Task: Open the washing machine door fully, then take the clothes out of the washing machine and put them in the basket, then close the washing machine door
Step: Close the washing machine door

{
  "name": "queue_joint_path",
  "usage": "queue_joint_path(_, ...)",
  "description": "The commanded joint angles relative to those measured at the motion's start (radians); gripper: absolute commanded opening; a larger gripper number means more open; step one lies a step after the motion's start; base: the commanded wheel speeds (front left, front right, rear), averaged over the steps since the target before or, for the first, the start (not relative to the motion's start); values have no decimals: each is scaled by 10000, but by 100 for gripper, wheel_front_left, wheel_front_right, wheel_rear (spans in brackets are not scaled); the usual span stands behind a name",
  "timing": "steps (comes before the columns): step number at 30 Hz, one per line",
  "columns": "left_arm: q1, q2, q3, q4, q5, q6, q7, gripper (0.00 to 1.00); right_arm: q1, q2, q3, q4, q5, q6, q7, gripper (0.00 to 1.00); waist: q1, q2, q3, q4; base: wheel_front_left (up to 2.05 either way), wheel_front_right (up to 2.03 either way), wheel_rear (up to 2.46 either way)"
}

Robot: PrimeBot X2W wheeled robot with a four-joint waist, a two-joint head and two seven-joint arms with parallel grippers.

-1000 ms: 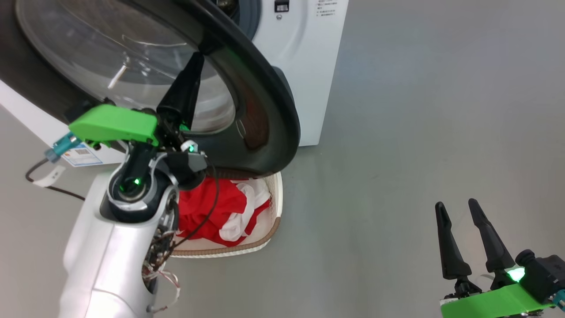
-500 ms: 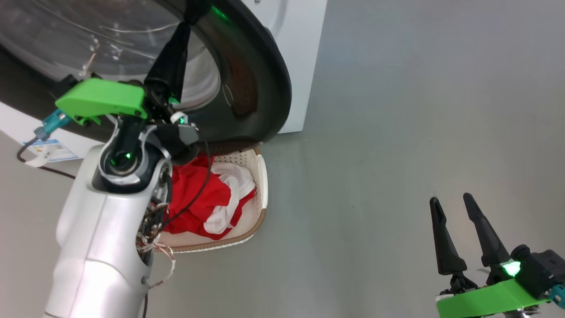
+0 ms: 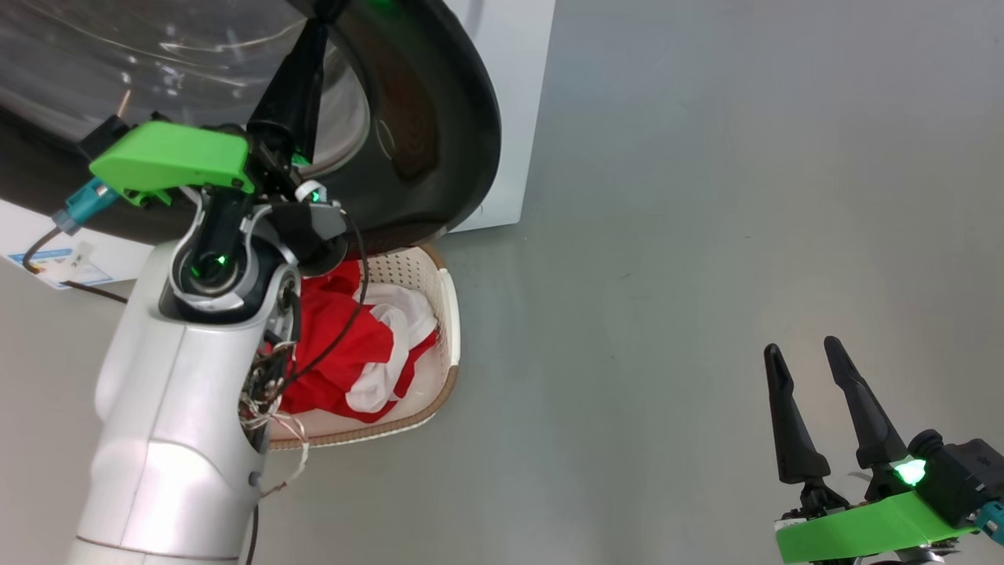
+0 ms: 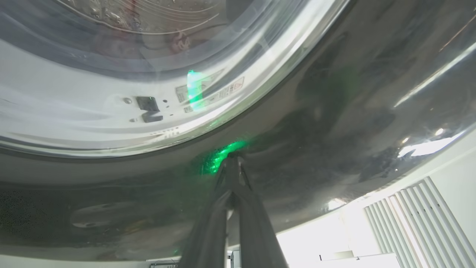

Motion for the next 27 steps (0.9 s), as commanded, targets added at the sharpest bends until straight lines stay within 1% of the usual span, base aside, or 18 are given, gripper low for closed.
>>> queue_joint_path(1,-306,219,220,-245,55,-136,52,0,-230,-93,205,-231,-30,16,-33,100,0,-1,-25,50,0,0,0)
queue_joint_path(5,-105,219,214,-434,86,-153,-5,0,-234,-93,184,-194,-11,16,-56,100,0,-1,-125,215,0,0,0)
queue_joint_path(10,437,307,156,-909,182,-40,-69,0,-205,-93,185,-138,-2,16,-73,100,0,-1,-349,433,0,0,0)
queue_joint_path(11,572,344,126,-1051,238,-16,-97,4,-199,-93,182,-133,2,16,-73,100,0,-1,-398,474,0,0,0)
queue_joint_path(14,1027,419,95,-1550,354,101,-246,73,-155,-93,159,-137,7,16,-70,100,0,-1,-541,616,0,0,0)
queue_joint_path(15,1191,452,78,-1743,409,151,-309,100,-137,-93,151,-138,13,16,-69,100,0,-1,-582,662,0,0,0)
queue_joint_path(19,1866,620,-17,-2619,707,380,-591,100,-100,-93,142,-131,51,16,-70,100,0,-1,-711,844,0,0,0)
queue_joint_path(24,2625,1290,-628,-3728,2133,511,-1087,100,-34,-93,149,-114,114,16,-97,100,0,-1,-888,1040,0,0,0)
queue_joint_path(27,3000,1784,-1006,-4260,3378,606,-1641,100,16,-93,135,-98,138,16,-117,100,0,-1,-1011,1141,0,0,0)
